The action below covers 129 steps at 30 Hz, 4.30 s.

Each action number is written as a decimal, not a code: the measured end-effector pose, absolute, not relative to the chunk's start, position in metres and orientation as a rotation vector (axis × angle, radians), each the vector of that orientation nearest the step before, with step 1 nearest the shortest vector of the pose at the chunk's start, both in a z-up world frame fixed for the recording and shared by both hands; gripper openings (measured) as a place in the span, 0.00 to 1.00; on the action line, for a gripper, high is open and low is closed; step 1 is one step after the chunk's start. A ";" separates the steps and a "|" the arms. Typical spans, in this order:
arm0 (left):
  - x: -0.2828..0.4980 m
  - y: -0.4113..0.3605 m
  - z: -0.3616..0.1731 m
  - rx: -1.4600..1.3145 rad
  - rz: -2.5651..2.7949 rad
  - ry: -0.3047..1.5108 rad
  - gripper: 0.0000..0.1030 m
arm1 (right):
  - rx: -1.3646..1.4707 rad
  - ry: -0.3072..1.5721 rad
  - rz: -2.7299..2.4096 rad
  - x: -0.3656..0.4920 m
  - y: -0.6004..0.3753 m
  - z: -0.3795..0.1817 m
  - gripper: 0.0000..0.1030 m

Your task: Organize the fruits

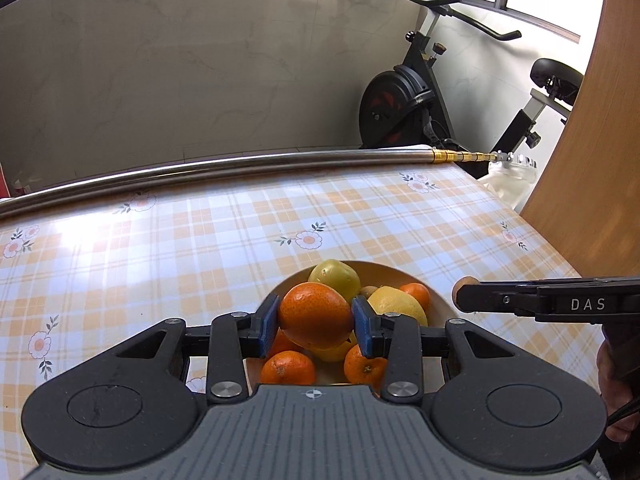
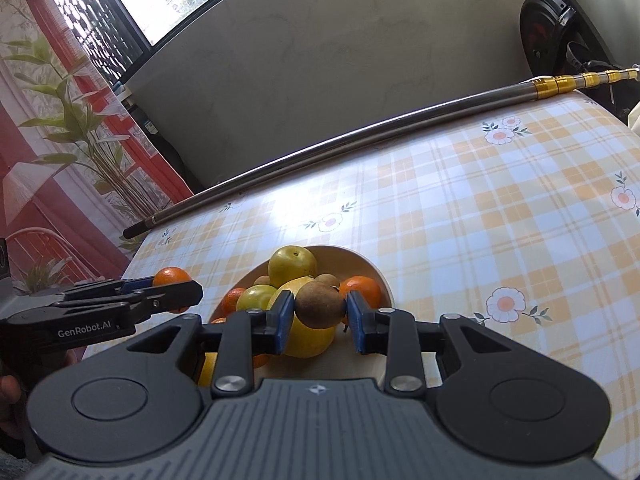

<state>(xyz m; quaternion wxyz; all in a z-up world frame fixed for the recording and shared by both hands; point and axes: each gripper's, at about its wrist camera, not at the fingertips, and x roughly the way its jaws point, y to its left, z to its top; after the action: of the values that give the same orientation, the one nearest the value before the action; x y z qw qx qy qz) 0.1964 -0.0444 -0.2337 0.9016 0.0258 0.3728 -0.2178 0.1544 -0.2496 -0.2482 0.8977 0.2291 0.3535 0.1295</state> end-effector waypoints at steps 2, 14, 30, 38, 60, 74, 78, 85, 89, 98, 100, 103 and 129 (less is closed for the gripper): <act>0.197 -0.045 -0.241 0.065 -0.448 0.789 0.40 | 0.478 0.734 0.268 0.154 -0.250 -0.249 0.31; 0.199 -0.056 -0.258 0.128 -0.464 0.830 0.40 | 0.500 0.755 0.267 0.156 -0.255 -0.257 0.31; 0.194 -0.071 -0.267 0.160 -0.489 0.837 0.40 | 0.513 0.778 0.271 0.157 -0.256 -0.265 0.31; 0.195 -0.070 -0.267 0.161 -0.483 0.841 0.40 | 0.538 0.793 0.271 0.157 -0.257 -0.270 0.31; 0.189 -0.069 -0.265 0.146 -0.504 0.857 0.43 | 0.559 0.808 0.266 0.161 -0.259 -0.272 0.31; 0.186 -0.064 -0.259 0.132 -0.517 0.839 0.43 | 0.549 0.808 0.259 0.161 -0.258 -0.271 0.32; 0.185 -0.058 -0.253 0.109 -0.504 0.824 0.43 | 0.546 0.810 0.256 0.161 -0.257 -0.270 0.32; 0.185 -0.044 -0.242 0.066 -0.467 0.802 0.43 | 0.530 0.804 0.245 0.160 -0.256 -0.264 0.32; 0.184 -0.040 -0.235 0.051 -0.442 0.783 0.45 | 0.517 0.797 0.242 0.159 -0.254 -0.259 0.32; 0.175 -0.021 -0.212 0.009 -0.392 0.737 0.47 | 0.472 0.749 0.227 0.151 -0.255 -0.233 0.32; 0.170 -0.016 -0.203 -0.007 -0.379 0.717 0.48 | 0.460 0.734 0.223 0.148 -0.255 -0.226 0.32; 0.163 -0.009 -0.190 -0.018 -0.357 0.691 0.48 | 0.441 0.713 0.225 0.141 -0.253 -0.214 0.32; 0.030 0.022 -0.057 -0.001 -0.270 0.436 1.00 | 0.252 0.420 0.261 0.024 -0.211 -0.077 0.95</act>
<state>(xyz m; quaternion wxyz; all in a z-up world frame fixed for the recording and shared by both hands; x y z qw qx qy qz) 0.0298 0.0217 -0.0566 0.9673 -0.0006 0.2155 -0.1338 0.0242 -0.2114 -0.0766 0.9618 0.1242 0.2073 0.1286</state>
